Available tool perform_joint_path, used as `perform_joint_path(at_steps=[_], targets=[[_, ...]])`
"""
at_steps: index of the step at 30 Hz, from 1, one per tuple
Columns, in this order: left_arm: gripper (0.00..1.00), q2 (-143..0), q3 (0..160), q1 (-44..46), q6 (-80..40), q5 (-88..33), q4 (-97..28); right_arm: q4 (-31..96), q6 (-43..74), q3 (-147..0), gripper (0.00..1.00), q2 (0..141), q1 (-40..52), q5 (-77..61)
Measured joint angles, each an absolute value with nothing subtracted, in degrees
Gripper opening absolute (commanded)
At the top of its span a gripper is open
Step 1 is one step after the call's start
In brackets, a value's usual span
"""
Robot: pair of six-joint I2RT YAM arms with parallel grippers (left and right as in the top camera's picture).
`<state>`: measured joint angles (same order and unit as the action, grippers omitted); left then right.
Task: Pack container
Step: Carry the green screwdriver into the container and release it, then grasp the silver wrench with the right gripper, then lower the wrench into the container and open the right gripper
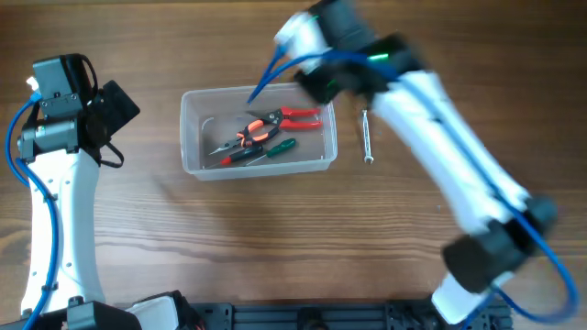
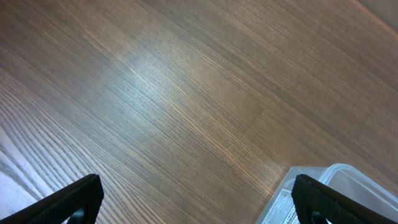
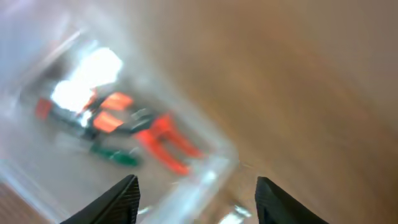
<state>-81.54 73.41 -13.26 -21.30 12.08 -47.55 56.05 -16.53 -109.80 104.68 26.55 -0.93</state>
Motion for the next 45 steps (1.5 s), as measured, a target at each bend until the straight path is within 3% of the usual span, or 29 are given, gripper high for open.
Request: perform_joint_path(at_steps=[3, 7, 13, 26, 30, 32, 35, 41, 45], targets=[[1.00, -81.54, 73.41, -13.26, -21.30, 12.08, -47.57, 58.39, -3.60, -111.59, 0.57, 98.89, 14.13, 0.16], [1.00, -81.54, 73.41, -13.26, -21.30, 12.08, -47.55, 62.13, 5.02, -106.54, 0.57, 103.22, 7.38, -2.00], [1.00, -81.54, 73.41, -13.26, -21.30, 12.08, -47.55, 59.07, 8.25, -96.97, 0.57, 115.70, 9.98, -5.15], [1.00, -81.54, 73.41, -13.26, -21.30, 12.08, -47.55, 56.88, 9.65, -96.44, 0.51, 126.82, 10.94, -6.42], [1.00, -81.54, 73.41, -13.26, -21.30, 12.08, -47.55, 55.22, 9.96, -96.44, 0.24, 127.46, 12.99, -6.44], [1.00, -81.54, 73.41, -13.26, -21.30, 12.08, -47.55, 54.72, 10.22, -96.44, 0.20, 127.46, 13.63, -6.46], [1.00, -81.54, 73.41, -13.26, -21.30, 12.08, -47.55, 54.72, 10.39, -96.44, 0.05, 127.46, 13.61, -6.46], [1.00, -81.54, 73.41, -13.26, -21.30, 12.08, -47.55, 55.05, 10.48, -96.44, 0.04, 127.46, 13.56, -6.46], [1.00, -81.54, 73.41, -13.26, -21.30, 12.08, -47.55, 62.48, 10.46, -98.43, 0.04, 127.44, 13.58, -3.90]])
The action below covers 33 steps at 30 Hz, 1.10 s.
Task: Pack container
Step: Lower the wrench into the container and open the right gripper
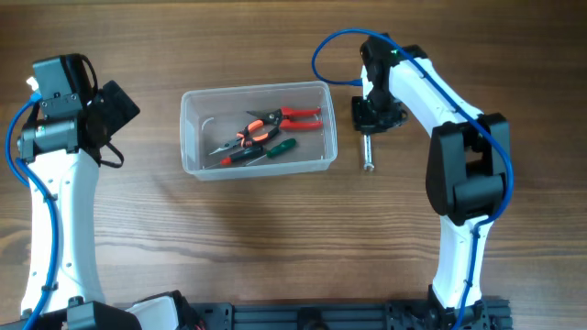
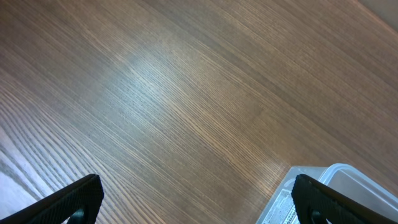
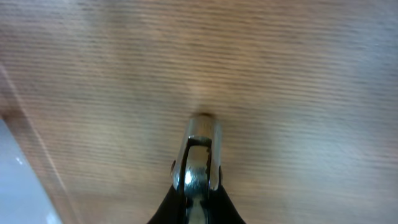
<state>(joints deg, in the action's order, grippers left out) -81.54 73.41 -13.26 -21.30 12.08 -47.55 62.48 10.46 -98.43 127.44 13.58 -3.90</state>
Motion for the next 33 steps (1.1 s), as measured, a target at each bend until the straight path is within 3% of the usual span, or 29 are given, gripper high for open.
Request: perform_joint_path(at_steps=[7, 14, 25, 33], targets=[[1.00, -81.54, 73.41, -13.26, -21.30, 12.10, -47.55, 68.73, 7.77, -115.18, 0.04, 114.83, 15.35, 1.34], [1.00, -81.54, 73.41, -13.26, -21.30, 12.08, -47.57, 63.18, -12.73, -122.30, 0.04, 95.22, 31.75, -7.79], [1.00, -81.54, 73.41, -13.26, -21.30, 12.08, -47.55, 69.63, -53.01, -108.79, 0.04, 113.93, 40.95, -15.25], [1.00, -81.54, 73.41, -13.26, -21.30, 12.08, -47.55, 64.47, -59.99, -108.20, 0.06, 123.68, 40.25, -13.87]])
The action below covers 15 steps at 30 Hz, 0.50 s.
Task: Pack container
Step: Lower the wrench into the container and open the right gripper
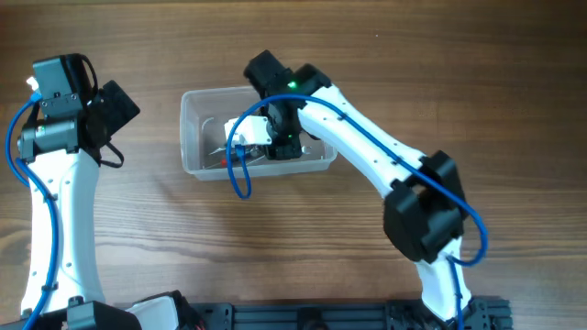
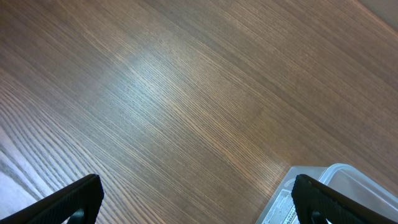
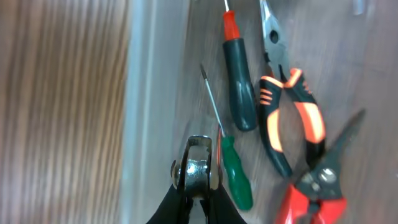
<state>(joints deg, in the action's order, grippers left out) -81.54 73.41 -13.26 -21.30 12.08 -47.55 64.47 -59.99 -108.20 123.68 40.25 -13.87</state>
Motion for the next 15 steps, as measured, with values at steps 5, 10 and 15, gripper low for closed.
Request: perform_joint_path(at_steps=[5, 10, 15], targets=[[1.00, -81.54, 73.41, -13.26, -21.30, 12.08, -47.55, 62.61, -60.34, -108.18, 0.53, 127.52, 40.25, -13.85], [1.00, -81.54, 73.41, -13.26, -21.30, 12.08, -47.55, 62.04, -54.04, -110.48, 0.45, 126.89, 40.25, -3.77], [1.00, -81.54, 73.41, -13.26, -21.30, 12.08, -47.55, 57.30, -42.13, -114.65, 0.65, 117.99, 38.65, 10.00]])
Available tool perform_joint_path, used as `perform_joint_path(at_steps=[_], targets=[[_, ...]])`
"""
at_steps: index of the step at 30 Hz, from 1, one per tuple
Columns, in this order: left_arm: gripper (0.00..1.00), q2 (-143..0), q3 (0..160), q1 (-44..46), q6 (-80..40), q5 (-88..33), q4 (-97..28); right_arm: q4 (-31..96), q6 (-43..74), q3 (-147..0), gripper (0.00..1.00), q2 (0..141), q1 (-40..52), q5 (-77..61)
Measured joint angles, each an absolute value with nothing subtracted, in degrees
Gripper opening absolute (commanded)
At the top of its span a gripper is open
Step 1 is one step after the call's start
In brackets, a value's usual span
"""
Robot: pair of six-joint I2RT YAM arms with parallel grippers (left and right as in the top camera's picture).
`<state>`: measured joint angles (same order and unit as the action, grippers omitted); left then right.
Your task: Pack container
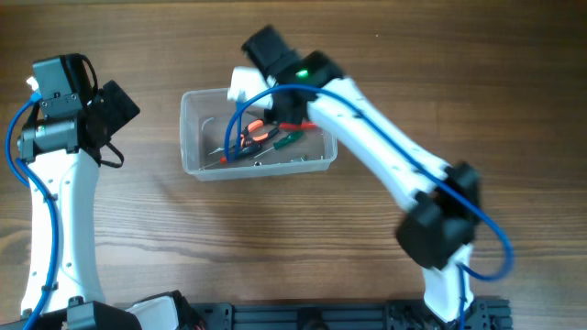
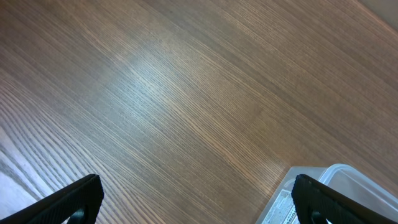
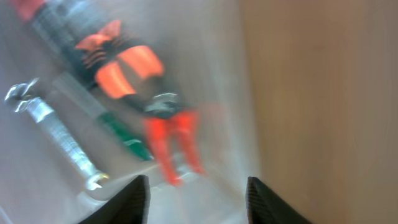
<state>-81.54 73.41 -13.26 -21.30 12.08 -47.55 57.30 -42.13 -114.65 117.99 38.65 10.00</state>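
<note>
The clear plastic container [image 1: 188, 137] stands at mid-table; its corner [image 2: 351, 183] shows in the left wrist view. Inside lie orange-and-black pliers [image 3: 121, 62], red-handled snips [image 3: 171, 146], a green screwdriver [image 3: 124, 135] and a silver wrench [image 3: 53, 127]. The wrench rests flat, free of the fingers. My right gripper [image 3: 202, 202] hangs open over the container's inside with nothing between its fingers. My left gripper [image 2: 199, 205] is open over bare wood, left of the container.
The right arm [image 1: 367, 128] crosses over the container's right half from the front right. The left arm [image 1: 55, 183] stands along the table's left side. Wood table [image 1: 183, 238] surrounds the container.
The right gripper was shut on the silver wrench low inside the container. Now it is open, the wrench lies on the container floor, and the gripper sits nearer the back wall.
The right gripper hung open over the container while the wrench lay on the table to its right. Then it was shut on the wrench there. Later it held the wrench inside the container, and now the wrench lies released among the tools. The left arm stayed still.
</note>
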Motion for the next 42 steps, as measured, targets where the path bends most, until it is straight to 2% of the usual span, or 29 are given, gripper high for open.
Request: perform_joint_path(at_steps=[4, 7, 10, 11, 14, 37, 42], targets=[[1.00, -81.54, 73.41, -13.26, -21.30, 12.10, -47.57, 53.39, -26.83, -117.47, 0.66, 105.67, 30.02, 10.96], [1.00, -81.54, 73.41, -13.26, -21.30, 12.08, -47.55, 55.09, -15.75, -118.80, 0.70, 99.66, 17.15, 7.29], [1.00, -81.54, 73.41, -13.26, -21.30, 12.10, -47.57, 60.36, -6.61, -118.91, 0.80, 99.72, 5.87, 2.92], [1.00, -81.54, 73.41, -13.26, -21.30, 12.10, -47.55, 61.69, -4.32, -118.78, 1.00, 100.49, 3.81, 1.56], [1.00, -81.54, 73.41, -13.26, -21.30, 12.08, -47.57, 62.78, 0.21, -117.86, 1.00, 102.59, -0.38, -0.89], [1.00, -81.54, 73.41, -13.26, -21.30, 12.08, -47.55, 62.76, 3.46, -117.56, 1.00, 103.18, -1.76, -3.01], [1.00, -81.54, 73.41, -13.26, -21.30, 12.08, -47.55, 62.78, 3.46, -117.34, 1.00, 99.24, -1.76, -3.03]])
